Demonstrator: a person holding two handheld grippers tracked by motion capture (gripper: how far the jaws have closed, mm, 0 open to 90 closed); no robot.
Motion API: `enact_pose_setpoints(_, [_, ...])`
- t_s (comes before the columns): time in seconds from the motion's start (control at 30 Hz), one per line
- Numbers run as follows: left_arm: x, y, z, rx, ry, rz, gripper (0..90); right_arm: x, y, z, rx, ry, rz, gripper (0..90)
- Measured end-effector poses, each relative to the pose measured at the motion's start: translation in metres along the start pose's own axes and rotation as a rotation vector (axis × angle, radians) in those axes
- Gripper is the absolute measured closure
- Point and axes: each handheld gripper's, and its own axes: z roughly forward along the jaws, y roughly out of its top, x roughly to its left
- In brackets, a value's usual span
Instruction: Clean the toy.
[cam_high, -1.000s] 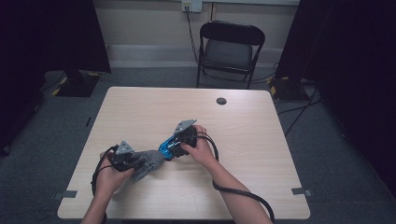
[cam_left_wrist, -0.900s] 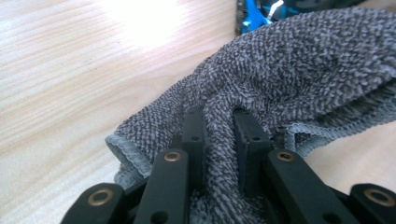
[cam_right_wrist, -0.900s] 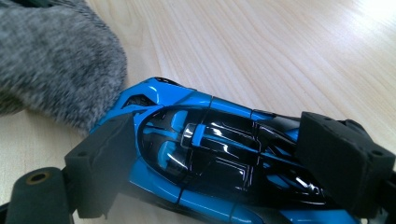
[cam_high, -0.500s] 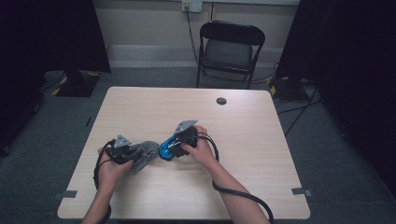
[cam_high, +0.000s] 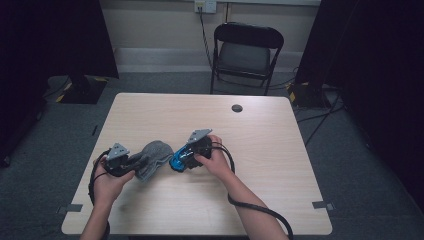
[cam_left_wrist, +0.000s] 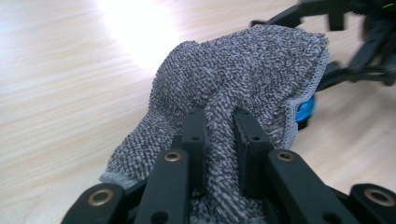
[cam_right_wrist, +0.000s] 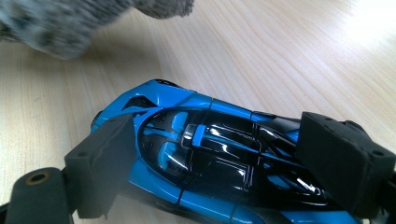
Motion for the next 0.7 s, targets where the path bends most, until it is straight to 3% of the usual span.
enact_pose_setpoints(0.17, [-0.009,0.005,-0.004,-0.017,-0.087,0.009,76.6,0.0,0.001,0.0,0.009,-0.001,0.002,11.5])
enact_pose_setpoints(0.27, [-0.013,0.007,-0.004,-0.02,-0.105,0.025,76.6,0.0,0.002,0.0,0.015,0.001,0.001,11.5])
enact_pose_setpoints(0.43, [-0.028,0.011,-0.005,-0.009,-0.187,0.077,76.6,0.0,0.002,0.0,0.015,0.0,0.002,11.5])
enact_pose_setpoints(0.47, [-0.028,0.011,-0.005,-0.009,-0.187,0.077,76.6,0.0,0.002,0.0,0.015,0.0,0.002,11.5])
enact_pose_setpoints(0.57, [-0.039,0.011,-0.002,0.002,-0.282,0.106,76.6,0.0,0.001,0.0,0.011,0.0,0.002,11.5])
enact_pose_setpoints(0.6, [-0.039,0.011,-0.002,0.002,-0.282,0.106,76.6,0.0,0.002,0.0,0.012,0.0,0.001,11.4])
enact_pose_setpoints(0.63, [-0.045,0.009,0.001,0.02,-0.327,0.139,76.6,0.0,0.002,0.0,0.015,0.0,0.002,11.5])
enact_pose_setpoints(0.7, [-0.051,0.009,0.004,0.03,-0.353,0.145,76.5,-0.001,0.002,0.0,0.018,0.001,0.002,11.5])
